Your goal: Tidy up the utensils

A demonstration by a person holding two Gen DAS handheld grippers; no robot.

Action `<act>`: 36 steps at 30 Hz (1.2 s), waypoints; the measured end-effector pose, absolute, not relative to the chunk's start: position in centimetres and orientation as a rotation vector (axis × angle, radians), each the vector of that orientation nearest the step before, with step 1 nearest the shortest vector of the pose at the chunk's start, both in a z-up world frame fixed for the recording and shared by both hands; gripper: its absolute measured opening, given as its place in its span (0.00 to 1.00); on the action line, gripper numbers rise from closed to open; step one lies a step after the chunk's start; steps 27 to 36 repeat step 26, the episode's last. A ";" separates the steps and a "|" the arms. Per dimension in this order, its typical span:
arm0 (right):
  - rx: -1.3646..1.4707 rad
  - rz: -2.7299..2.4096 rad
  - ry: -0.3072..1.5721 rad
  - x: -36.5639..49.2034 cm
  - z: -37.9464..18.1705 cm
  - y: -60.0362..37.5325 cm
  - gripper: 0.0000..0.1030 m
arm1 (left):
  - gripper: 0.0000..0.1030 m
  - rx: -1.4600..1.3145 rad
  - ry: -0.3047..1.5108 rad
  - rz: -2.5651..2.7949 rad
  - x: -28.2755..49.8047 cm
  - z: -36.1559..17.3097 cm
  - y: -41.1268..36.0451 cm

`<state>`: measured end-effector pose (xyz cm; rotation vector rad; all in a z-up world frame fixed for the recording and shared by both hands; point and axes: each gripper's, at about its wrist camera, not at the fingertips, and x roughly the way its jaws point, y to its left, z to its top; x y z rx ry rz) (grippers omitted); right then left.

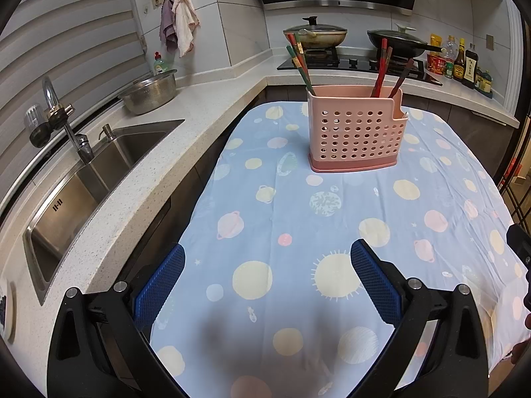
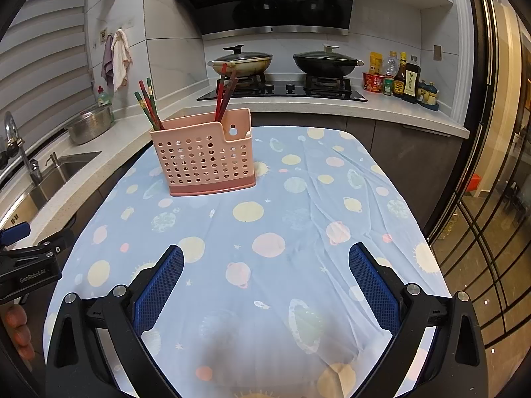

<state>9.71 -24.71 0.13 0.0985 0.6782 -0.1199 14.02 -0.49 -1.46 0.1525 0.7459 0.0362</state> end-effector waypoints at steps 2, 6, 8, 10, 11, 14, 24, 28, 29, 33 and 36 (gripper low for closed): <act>0.098 -0.120 0.679 9.7 0.1 -24.7 0.93 | 0.93 0.152 0.748 0.038 14.0 -1.5 -0.5; 0.101 -0.123 0.679 9.7 0.2 -24.9 0.93 | 0.93 0.153 0.748 0.040 14.0 -1.4 -0.5; 0.101 -0.124 0.679 9.6 0.2 -24.9 0.93 | 0.93 0.151 0.749 0.039 14.0 -1.4 -0.4; 0.103 -0.126 0.679 9.6 0.2 -25.1 0.93 | 0.93 0.152 0.748 0.041 14.0 -1.4 -0.4; 0.102 -0.127 0.678 9.6 0.2 -25.1 0.93 | 0.93 0.152 0.748 0.041 14.0 -1.5 -0.4; 0.104 -0.132 0.678 9.7 0.1 -25.2 0.93 | 0.93 0.154 0.748 0.040 14.0 -1.5 -0.4; 0.082 -0.171 0.675 9.9 -0.2 -25.6 0.93 | 0.93 0.149 0.757 0.062 14.4 -1.9 0.1; 0.091 -0.171 0.679 10.0 -0.4 -25.8 0.93 | 0.93 0.147 0.756 0.063 14.4 -2.0 0.2; 0.091 -0.171 0.679 10.0 -0.4 -25.8 0.93 | 0.93 0.147 0.756 0.063 14.4 -2.0 0.2; 0.091 -0.171 0.679 10.0 -0.4 -25.8 0.93 | 0.93 0.147 0.756 0.063 14.4 -2.0 0.2; 0.091 -0.171 0.679 10.0 -0.4 -25.8 0.93 | 0.93 0.147 0.756 0.063 14.4 -2.0 0.2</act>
